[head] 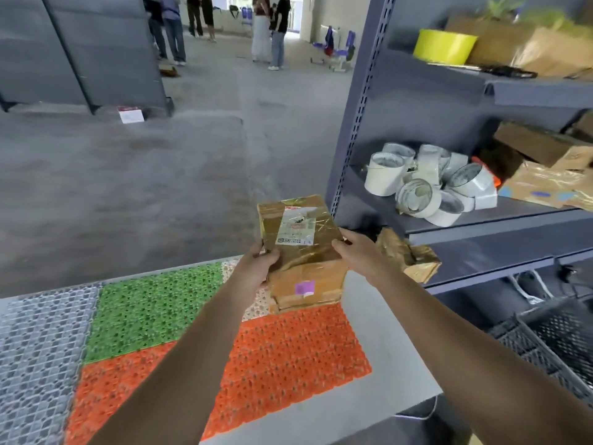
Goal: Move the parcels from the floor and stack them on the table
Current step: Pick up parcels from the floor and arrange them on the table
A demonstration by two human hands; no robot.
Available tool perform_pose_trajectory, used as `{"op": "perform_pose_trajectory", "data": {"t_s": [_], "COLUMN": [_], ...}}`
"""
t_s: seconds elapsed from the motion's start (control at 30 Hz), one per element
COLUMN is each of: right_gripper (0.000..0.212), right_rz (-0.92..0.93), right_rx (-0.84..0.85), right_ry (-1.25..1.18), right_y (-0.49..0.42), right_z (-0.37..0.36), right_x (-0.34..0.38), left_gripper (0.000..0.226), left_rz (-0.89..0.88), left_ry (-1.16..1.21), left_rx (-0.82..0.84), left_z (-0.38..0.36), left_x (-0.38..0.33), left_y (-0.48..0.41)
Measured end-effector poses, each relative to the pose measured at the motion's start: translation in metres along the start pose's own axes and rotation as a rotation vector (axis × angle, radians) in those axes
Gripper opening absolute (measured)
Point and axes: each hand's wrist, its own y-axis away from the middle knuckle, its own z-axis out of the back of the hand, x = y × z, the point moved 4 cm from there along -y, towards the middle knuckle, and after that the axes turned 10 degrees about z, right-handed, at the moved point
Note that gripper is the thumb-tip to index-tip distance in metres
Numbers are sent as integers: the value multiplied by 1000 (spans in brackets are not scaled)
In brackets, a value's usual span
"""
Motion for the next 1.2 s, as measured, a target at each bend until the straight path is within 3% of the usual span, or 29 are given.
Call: {"op": "perform_pose_trajectory", "data": {"t_s": [0.2, 0.4, 0.67, 0.77, 0.9, 1.2], "right_gripper": [41, 41, 42, 38, 50, 48], "right_rz": [21, 46, 118, 134, 257, 482], "right_rx": [87, 226, 256, 219, 194, 263], "right_ry": [149, 184, 192, 263, 419, 315], "right_y": [-47, -71, -74, -70, -64, -21], "right_z": [-2, -9, -13, -13, -7, -22], "right_x": [-34, -75, -105, -102, -84, -18], "left_gripper": [42, 44, 41, 44, 55, 57], "left_rz": [26, 47, 41, 67, 102, 61], "left_ry": [-82, -152, -325, -342, -338, -362], "left_rx": [-4, -132, -365, -425, -483, -619], "left_z": [-23, -45, -68, -75, -72, -44], "left_x": [1, 15, 21, 20, 20, 19], "left_y": [-54, -70, -64, -52, -33, 35]}}
